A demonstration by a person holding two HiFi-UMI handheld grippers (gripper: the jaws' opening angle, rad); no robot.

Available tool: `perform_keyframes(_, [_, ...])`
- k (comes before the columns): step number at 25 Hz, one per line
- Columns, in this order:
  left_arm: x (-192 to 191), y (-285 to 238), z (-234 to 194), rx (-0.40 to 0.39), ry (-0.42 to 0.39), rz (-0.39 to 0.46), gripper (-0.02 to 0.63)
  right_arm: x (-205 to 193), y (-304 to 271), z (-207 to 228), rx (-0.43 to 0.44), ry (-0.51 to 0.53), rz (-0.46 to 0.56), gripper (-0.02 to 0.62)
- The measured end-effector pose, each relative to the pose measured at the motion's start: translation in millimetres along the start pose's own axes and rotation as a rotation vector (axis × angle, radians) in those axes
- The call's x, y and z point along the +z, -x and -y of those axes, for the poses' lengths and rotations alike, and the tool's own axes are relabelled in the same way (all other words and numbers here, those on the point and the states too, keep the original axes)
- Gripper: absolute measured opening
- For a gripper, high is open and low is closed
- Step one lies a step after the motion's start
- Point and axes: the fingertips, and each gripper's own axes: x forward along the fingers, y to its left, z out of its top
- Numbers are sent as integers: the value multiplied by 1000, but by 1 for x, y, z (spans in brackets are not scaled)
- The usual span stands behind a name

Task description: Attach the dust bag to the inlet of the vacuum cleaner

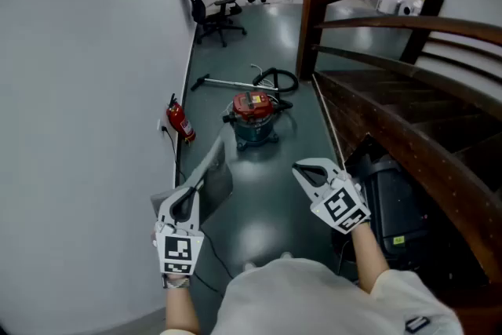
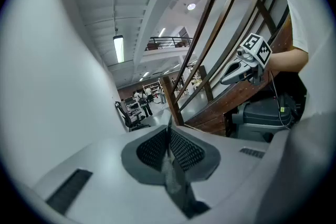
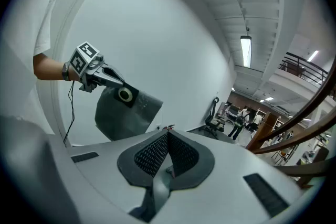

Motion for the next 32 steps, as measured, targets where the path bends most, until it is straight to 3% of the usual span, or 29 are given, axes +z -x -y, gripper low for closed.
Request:
perform_keyframes(8, [3, 0, 0, 3, 26, 9, 21, -6, 0, 4, 6, 5, -13, 26])
perform_keyframes(14, [4, -2, 2, 11, 41, 5, 21, -4, 5, 11, 11, -60, 36, 28])
perform_keyframes(21, [11, -9, 9, 27, 42, -1, 21, -9, 8, 28, -30, -49, 19, 28])
perform_keyframes(32, [25, -29, 33, 72, 38, -14, 21, -41, 24, 53, 26, -50, -2, 26])
